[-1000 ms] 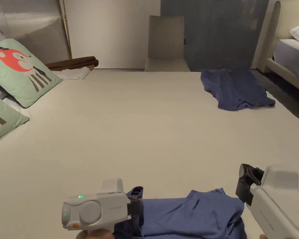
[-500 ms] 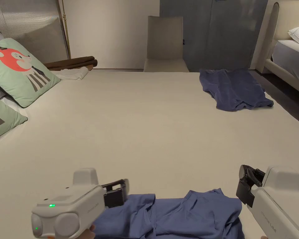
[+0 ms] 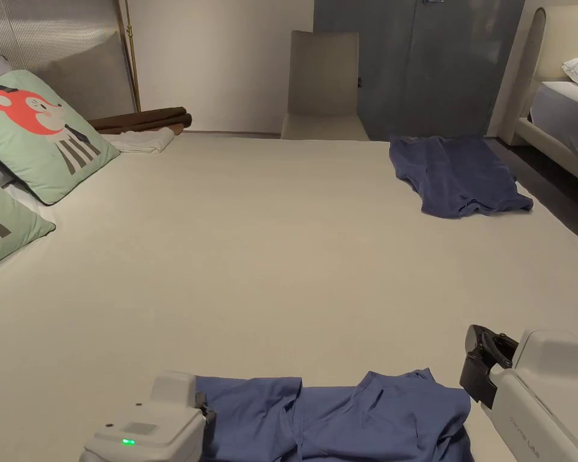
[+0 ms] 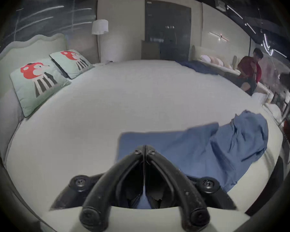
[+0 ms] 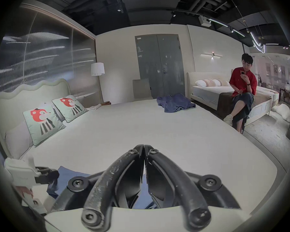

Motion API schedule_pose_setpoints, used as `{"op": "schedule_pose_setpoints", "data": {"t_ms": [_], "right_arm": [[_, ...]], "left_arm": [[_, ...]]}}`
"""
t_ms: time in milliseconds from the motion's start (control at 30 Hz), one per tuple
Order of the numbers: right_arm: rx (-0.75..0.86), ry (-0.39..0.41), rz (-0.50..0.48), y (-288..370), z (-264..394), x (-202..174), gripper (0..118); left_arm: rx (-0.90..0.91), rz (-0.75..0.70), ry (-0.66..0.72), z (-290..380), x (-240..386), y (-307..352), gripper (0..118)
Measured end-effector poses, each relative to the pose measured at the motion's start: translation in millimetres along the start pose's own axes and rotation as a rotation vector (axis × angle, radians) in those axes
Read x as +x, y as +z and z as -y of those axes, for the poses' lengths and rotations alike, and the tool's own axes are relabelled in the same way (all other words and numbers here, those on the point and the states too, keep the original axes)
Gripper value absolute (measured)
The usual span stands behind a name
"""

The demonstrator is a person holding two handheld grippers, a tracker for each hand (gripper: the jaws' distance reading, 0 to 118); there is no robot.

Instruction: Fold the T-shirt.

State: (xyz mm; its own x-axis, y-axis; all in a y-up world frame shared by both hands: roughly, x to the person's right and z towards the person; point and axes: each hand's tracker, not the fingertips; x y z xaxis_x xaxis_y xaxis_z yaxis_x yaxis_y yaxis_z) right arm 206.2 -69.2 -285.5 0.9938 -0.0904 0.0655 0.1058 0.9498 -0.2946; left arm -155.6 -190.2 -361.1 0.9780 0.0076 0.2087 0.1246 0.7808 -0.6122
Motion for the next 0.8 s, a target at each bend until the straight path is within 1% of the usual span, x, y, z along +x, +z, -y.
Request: {"op": "schedule_pose_setpoints", "data": {"t_ms": [200,300,333,400,467,533,600,800], "right_arm": [[-0.009,-0.002,0.016,3.0,1.6,9.7,0],[-0.012,-0.006,0.031,5.2,2.1,15.5,0],[-0.013,-0.006,0.036,6.0,2.3,17.1,0],[-0.014,-0.008,0.047,7.8,2.4,20.5,0],[-0.014,-0.01,0.054,8.7,2.4,22.8,0],[-0.015,-0.011,0.061,9.3,1.9,24.2,0],[-0.013,-0.012,0.062,9.8,1.0,24.4,0],[-0.006,-0.011,0.048,7.3,-1.8,18.1,0]], "left_arm": [[-0.031,0.077,-0.062,7.3,58.4,-17.5,0],[-0.049,0.157,-0.072,6.5,84.6,-23.6,0],[-0.047,0.15,-0.079,6.9,91.9,-23.5,0],[-0.036,0.201,-0.105,5.9,104.5,-24.6,0],[-0.041,0.221,-0.101,3.5,111.1,-22.9,0],[-0.028,0.265,-0.081,-0.9,109.5,-20.2,0],[0.005,0.31,-0.032,-6.7,101.3,-14.0,0],[0.081,0.376,0.13,-34.8,40.1,12.7,0]]}}
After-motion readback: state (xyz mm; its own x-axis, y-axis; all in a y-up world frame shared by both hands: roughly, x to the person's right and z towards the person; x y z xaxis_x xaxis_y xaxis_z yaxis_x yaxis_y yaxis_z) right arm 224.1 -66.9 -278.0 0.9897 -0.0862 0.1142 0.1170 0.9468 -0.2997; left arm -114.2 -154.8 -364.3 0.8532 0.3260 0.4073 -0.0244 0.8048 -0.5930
